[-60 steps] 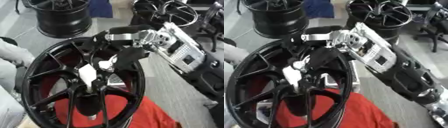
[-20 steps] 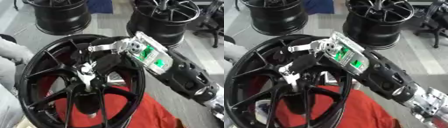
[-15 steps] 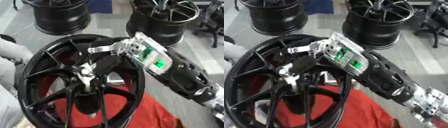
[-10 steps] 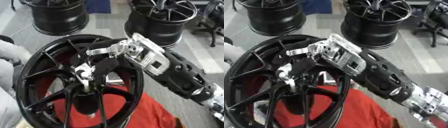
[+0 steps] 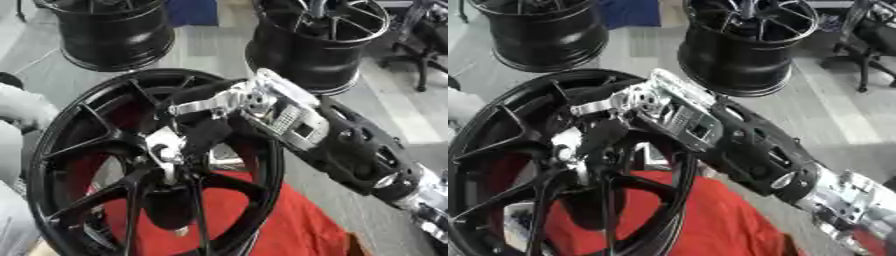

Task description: Pull the pin out of the wheel hub.

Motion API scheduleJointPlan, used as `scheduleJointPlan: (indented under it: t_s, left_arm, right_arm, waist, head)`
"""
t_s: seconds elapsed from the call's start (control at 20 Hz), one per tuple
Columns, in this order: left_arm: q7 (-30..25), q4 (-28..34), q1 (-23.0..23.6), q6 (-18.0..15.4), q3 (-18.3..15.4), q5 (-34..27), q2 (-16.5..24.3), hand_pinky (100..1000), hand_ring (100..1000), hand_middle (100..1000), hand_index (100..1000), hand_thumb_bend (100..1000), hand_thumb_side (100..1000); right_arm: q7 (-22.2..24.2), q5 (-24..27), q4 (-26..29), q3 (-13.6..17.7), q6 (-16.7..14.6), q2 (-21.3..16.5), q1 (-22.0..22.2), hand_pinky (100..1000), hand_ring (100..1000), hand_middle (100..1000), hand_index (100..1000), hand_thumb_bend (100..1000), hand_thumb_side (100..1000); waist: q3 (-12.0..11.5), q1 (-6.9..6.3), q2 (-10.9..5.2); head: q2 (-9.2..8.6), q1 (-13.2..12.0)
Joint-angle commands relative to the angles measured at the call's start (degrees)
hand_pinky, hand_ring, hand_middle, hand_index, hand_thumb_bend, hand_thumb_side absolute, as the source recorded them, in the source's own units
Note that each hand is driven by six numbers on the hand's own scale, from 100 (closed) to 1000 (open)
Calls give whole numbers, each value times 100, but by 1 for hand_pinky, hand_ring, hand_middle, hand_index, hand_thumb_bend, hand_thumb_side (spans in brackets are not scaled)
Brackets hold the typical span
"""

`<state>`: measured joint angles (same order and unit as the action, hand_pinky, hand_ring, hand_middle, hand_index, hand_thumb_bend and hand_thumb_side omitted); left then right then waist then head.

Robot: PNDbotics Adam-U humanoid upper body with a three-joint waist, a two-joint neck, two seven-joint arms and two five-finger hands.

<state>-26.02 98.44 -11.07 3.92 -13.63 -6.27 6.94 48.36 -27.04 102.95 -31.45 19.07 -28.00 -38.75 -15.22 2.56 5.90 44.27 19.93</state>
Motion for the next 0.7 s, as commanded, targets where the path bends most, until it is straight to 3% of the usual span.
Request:
scheduleJointPlan:
  t_s: [0.05,0.4,0.7]
  left_arm:
    - [-17,78,-71,-11,0,-13,35,608,623,626,742,100,859]
    - [-13,68,-63,-19,-10,-2,39,607,624,626,742,100,860]
    - [-8,64,-61,-19,-13,-8,42,607,625,626,743,100,860]
  right_arm:
    - [139,-64,42,35,65,-67,-63,917,935,928,1000,100,649]
    - [198,13,146,42,88,-112,-49,912,933,924,1000,100,649]
    - [299,-30,188,4,93,-117,-39,913,935,925,1000,100,409]
  waist:
    - [5,-31,-51]
    - [24,-35,-50]
    - [26,-38,-51]
  head:
    - [-15,18]
    - [-15,30]
    - [-15,45]
